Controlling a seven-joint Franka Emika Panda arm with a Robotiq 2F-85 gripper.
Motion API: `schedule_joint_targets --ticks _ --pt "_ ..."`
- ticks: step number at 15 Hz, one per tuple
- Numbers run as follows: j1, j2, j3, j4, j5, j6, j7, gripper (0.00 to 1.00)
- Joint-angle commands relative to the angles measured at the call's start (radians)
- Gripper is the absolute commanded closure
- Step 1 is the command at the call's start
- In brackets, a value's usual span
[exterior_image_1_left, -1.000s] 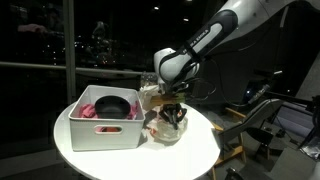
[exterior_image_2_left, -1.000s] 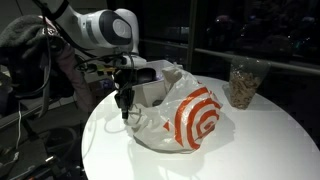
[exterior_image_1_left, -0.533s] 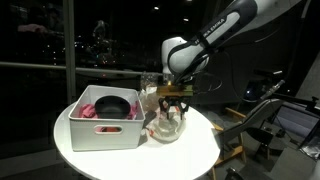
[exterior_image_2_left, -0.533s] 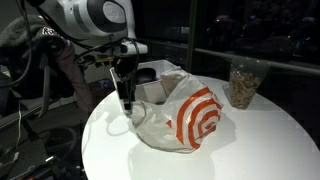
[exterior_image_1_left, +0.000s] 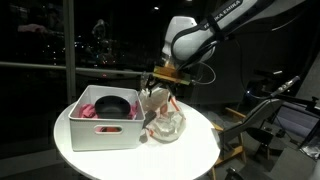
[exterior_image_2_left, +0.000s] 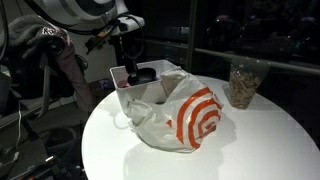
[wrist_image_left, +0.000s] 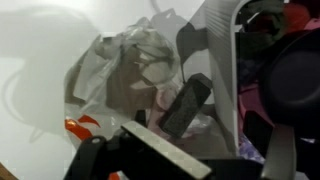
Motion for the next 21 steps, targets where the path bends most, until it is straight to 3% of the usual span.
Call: schedule_joint_targets --ticks 1,9,15,21 --pt "-0.01 0.006 0.033 -0.013 0.084 0.158 -0.169 0.0" --pt "0.033 0.13 0.112 0.08 0.145 0.256 -0.449 0.0" --pt "0.121 0.342 0.005 0.242 -0.099 0.25 -0.361 0.0" --pt "0.197 0.515 -0.082 0.411 -0.02 0.221 -0.288 0.0"
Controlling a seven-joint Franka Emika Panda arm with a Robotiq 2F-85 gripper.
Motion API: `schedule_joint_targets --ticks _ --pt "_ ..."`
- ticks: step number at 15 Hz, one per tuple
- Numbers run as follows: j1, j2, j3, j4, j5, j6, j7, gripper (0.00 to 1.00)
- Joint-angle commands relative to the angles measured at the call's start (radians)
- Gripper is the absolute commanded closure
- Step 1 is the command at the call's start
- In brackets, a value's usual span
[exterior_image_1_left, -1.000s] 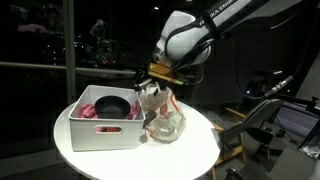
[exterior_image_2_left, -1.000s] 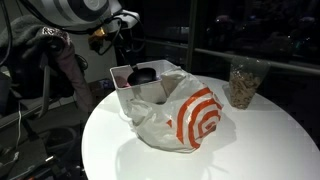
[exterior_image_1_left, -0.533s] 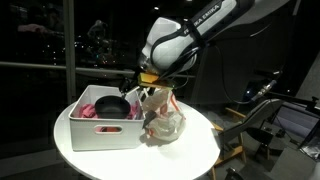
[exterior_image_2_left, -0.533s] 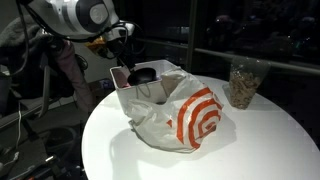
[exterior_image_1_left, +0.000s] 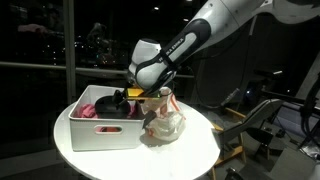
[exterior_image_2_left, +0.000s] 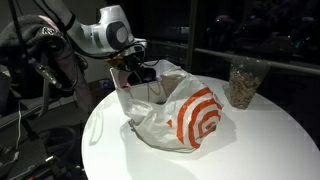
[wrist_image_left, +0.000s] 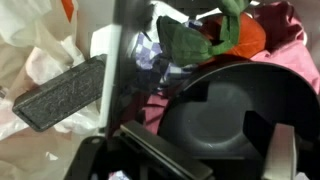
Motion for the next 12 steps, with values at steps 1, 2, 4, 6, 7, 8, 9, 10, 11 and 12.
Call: schedule_joint_targets --ticks 1,2,4,6,7,8,9,10,11,12 --pt "0.059 0.106 -0.057 0.125 0.035 -0.023 0.049 0.0" --pt "0.076 0.129 -0.074 0.142 0.027 -0.024 0.056 0.0" --pt "0.114 0.162 -0.115 0.167 -0.002 -0.021 0.067 0.25" --pt "0.14 0.176 -0.135 0.177 -0.003 -0.024 0.063 0.41" --pt "0.166 0.181 -0.162 0.185 -0.012 -0.025 0.085 0.49" --pt "0.187 0.18 -0.181 0.187 -0.017 -0.031 0.102 0.58" --pt "0.202 0.178 -0.196 0.191 -0.02 -0.042 0.119 0.64" --pt "0.217 0.175 -0.209 0.195 -0.021 -0.063 0.139 0.73" --pt "0.228 0.163 -0.219 0.193 -0.019 -0.094 0.166 0.8" --pt "0.228 0.152 -0.214 0.194 -0.014 -0.124 0.18 0.87"
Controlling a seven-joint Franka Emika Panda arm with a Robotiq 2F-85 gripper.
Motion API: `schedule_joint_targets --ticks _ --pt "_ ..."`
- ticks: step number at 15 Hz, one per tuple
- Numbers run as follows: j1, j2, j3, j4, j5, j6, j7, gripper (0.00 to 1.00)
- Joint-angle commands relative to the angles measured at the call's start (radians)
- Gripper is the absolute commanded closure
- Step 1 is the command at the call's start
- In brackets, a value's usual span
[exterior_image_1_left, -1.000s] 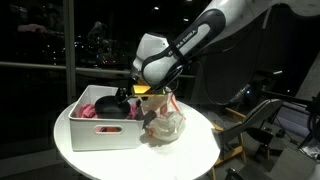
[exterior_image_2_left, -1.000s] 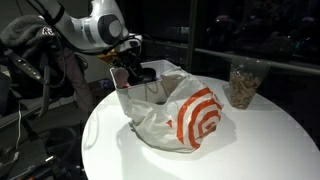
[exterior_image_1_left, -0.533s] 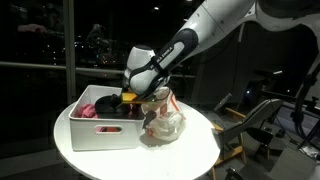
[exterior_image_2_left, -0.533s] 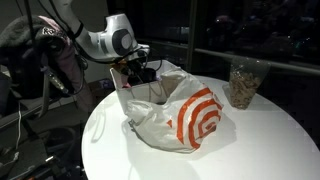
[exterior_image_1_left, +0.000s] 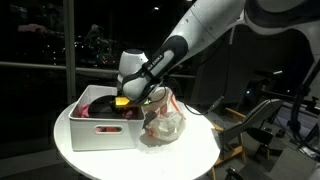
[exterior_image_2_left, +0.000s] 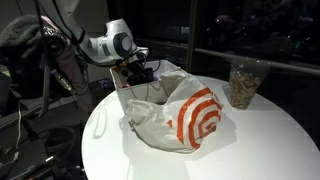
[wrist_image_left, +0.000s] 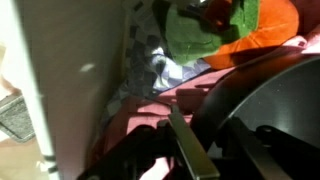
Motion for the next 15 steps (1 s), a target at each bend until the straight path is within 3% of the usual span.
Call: schedule_joint_targets --ticks 1,5,10,15 --pt "0.029 -0.039 -0.022 0.024 -0.009 -0.109 0.086 0.93" --pt "-0.038 -0.124 0.053 0.003 0.054 -0.189 0.103 0.92" --pt "-0.105 -0.243 0.096 -0.049 0.097 -0.229 0.139 0.92" --pt "-0.197 -0.407 0.147 -0.155 0.14 -0.328 0.084 0.92"
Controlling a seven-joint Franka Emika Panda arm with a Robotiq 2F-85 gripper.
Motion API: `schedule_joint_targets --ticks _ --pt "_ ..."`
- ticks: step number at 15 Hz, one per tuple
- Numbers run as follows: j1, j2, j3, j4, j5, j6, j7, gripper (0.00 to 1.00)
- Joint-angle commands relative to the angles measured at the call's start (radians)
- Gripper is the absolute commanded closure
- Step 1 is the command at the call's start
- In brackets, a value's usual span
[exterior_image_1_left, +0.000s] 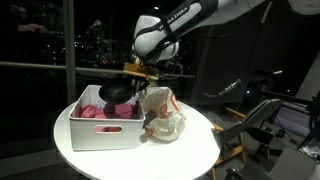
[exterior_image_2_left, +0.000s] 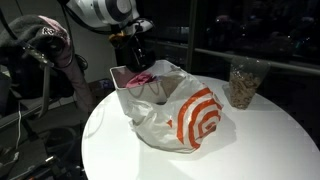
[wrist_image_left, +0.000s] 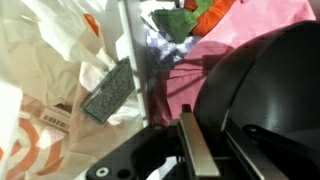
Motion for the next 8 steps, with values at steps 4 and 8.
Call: schedule_joint_targets --ticks 4,8 --pt "-0.116 -0.238 0.071 -0.169 0.026 -0.215 -0.057 0.92" --pt "-0.176 -0.285 0.077 -0.213 0.016 -0.347 -0.052 0.92"
